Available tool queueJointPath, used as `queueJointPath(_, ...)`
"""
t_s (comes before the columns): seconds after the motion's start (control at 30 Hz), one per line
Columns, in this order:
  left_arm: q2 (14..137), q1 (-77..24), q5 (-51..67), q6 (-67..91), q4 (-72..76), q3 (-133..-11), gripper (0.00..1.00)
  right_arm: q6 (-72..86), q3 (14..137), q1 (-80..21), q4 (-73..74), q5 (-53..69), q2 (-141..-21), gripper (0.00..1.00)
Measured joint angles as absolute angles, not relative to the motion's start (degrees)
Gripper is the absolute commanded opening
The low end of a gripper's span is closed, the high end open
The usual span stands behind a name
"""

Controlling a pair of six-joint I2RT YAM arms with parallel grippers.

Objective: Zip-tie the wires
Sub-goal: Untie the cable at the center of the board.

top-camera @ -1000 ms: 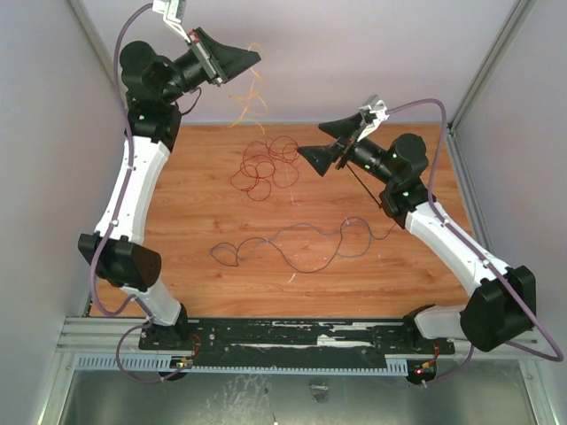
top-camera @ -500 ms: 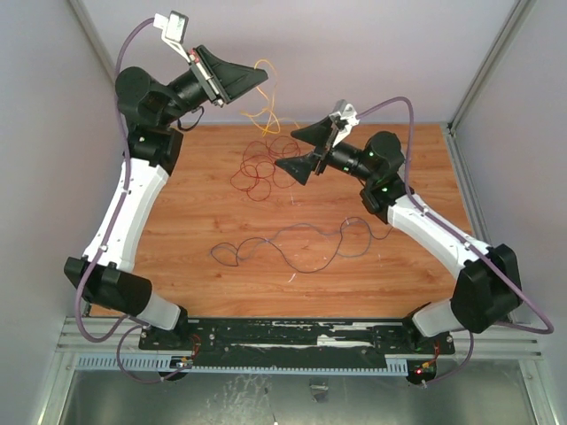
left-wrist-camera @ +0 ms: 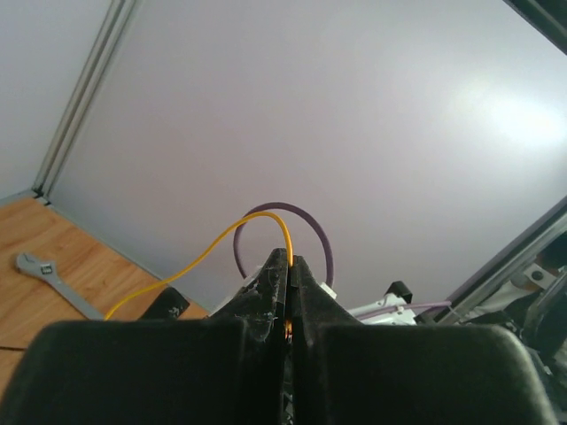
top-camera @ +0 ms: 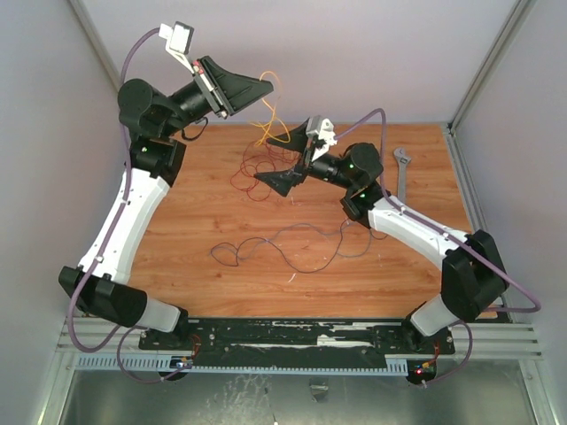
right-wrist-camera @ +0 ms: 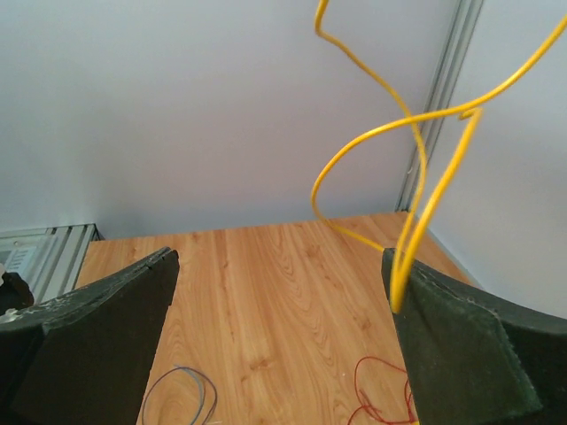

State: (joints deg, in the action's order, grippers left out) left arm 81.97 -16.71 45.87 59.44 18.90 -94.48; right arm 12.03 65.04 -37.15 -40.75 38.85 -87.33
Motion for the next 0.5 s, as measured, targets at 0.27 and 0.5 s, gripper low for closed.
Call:
queueJointPath(0.27,79.7,-18.9,44.5,59.7,20.5,-90.9,0.00,11.5,64.9,-37.9,-49.1,37.5,-89.7,0.98)
queueJointPath(0.5,79.7,-19.7,43.3,59.7,20.9,-90.7,0.00,12.4,64.9,-39.3,-53.8,37.4,-92.5,0.76)
